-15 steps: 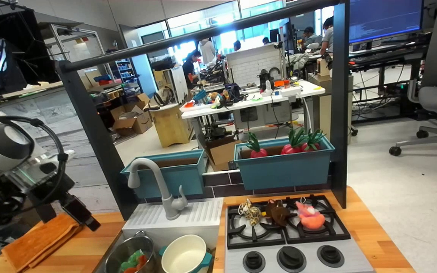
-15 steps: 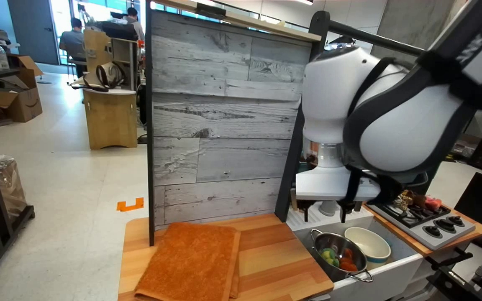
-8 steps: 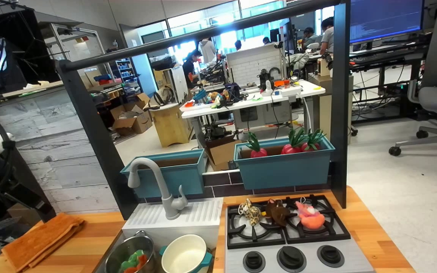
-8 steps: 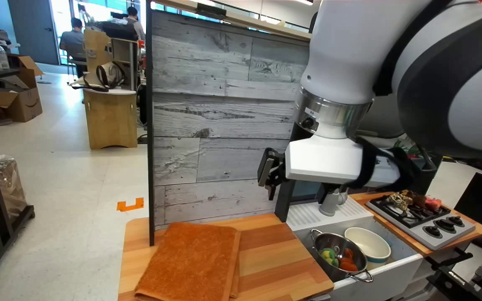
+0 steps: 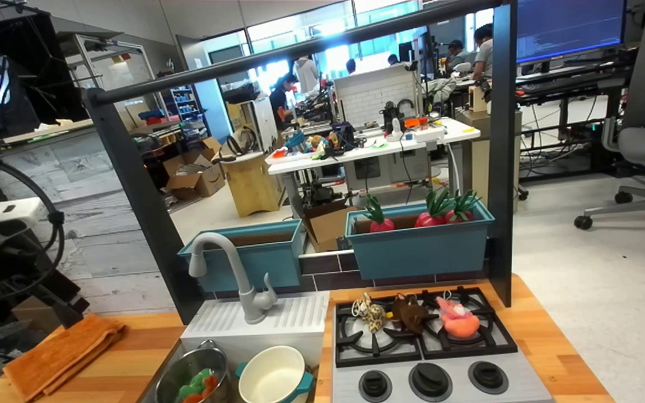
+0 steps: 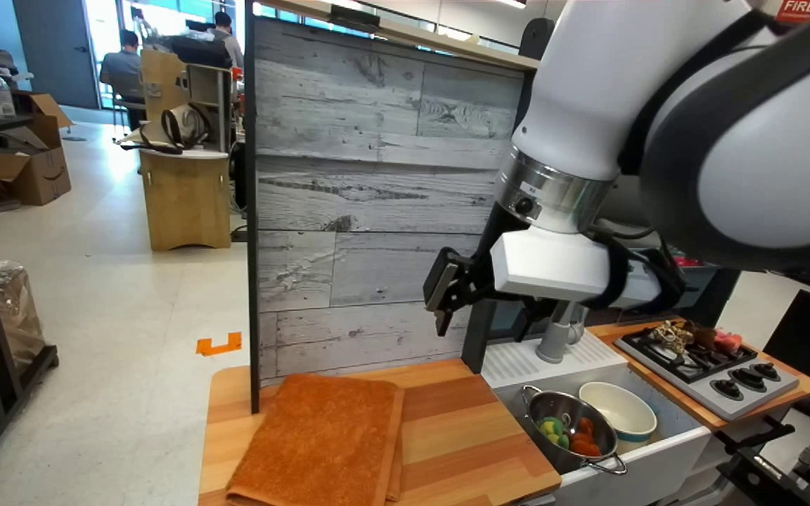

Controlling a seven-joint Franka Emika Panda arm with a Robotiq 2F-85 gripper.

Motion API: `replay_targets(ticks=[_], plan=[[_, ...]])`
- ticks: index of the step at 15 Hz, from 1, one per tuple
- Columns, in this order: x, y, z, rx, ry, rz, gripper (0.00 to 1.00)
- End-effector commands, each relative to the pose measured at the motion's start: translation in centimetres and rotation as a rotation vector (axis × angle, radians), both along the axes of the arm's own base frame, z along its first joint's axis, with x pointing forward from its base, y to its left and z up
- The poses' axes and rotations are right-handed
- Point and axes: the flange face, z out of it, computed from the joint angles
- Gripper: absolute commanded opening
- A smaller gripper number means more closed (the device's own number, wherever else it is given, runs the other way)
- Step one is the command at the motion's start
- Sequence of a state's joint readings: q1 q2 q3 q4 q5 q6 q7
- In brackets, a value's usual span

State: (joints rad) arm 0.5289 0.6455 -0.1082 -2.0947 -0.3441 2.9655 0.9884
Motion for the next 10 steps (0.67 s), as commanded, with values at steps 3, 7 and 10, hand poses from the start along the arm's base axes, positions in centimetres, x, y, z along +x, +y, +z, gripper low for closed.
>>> replay_targets(ticks=[3,7,10], plan=[[5.8,3.9,-2.9,0.045,0.113,-0.116,1.00],[6.4,8.6,-7.1,-0.106,0.108,-0.246,1.00],[5.2,8.6,-7.1,-0.083,0.122,-0.222,1.00]])
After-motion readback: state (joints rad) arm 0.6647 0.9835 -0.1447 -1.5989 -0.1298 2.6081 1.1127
